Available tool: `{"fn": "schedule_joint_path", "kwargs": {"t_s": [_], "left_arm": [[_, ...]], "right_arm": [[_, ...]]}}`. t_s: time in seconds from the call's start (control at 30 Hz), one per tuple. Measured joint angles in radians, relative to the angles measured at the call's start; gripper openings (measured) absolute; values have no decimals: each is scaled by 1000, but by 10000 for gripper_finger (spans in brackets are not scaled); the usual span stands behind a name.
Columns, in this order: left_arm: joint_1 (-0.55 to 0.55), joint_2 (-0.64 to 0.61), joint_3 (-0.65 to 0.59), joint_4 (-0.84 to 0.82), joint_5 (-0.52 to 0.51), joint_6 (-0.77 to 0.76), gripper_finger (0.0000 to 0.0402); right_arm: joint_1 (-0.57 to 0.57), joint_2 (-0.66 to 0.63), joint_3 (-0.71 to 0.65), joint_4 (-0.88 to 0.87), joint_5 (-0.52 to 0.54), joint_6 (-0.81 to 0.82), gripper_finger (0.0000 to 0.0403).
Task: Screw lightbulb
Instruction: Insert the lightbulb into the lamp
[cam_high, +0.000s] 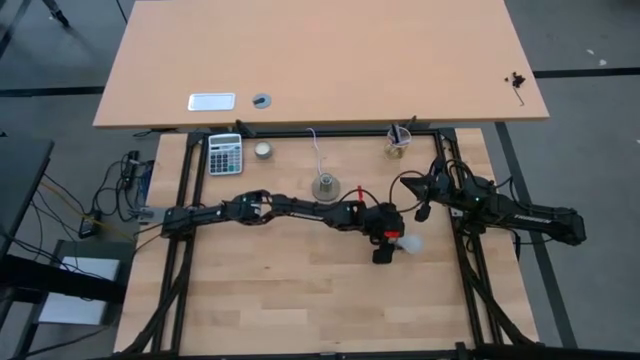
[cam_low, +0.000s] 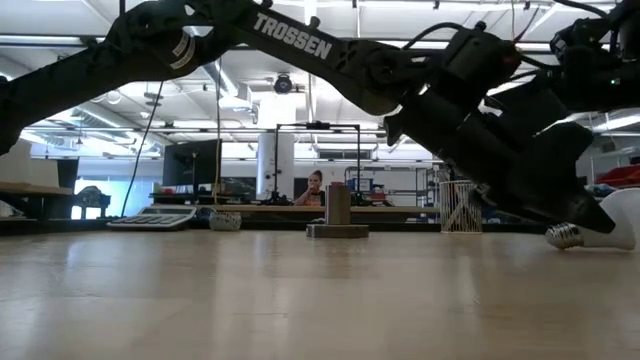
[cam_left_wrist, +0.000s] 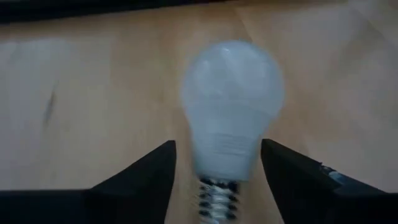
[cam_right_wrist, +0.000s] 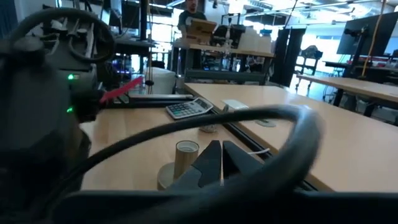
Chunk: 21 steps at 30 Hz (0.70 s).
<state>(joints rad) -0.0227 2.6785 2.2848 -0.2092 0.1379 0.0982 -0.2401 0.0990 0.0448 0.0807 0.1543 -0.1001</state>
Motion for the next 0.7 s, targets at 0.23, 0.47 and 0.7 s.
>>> {"fn": "schedule_joint_path", "kwargs": {"t_s": [0.23,0.47,0.7], "left_arm": [[-2,0,0,-26,-5,32,153],[-2,-2,13,-25,-3,51,99],[2,-22,66,-69,-5,48,81]], "right_arm": [[0,0,0,0,0,0,25],[0,0,0,0,0,0,23],[0,0,0,0,0,0,24]]}}
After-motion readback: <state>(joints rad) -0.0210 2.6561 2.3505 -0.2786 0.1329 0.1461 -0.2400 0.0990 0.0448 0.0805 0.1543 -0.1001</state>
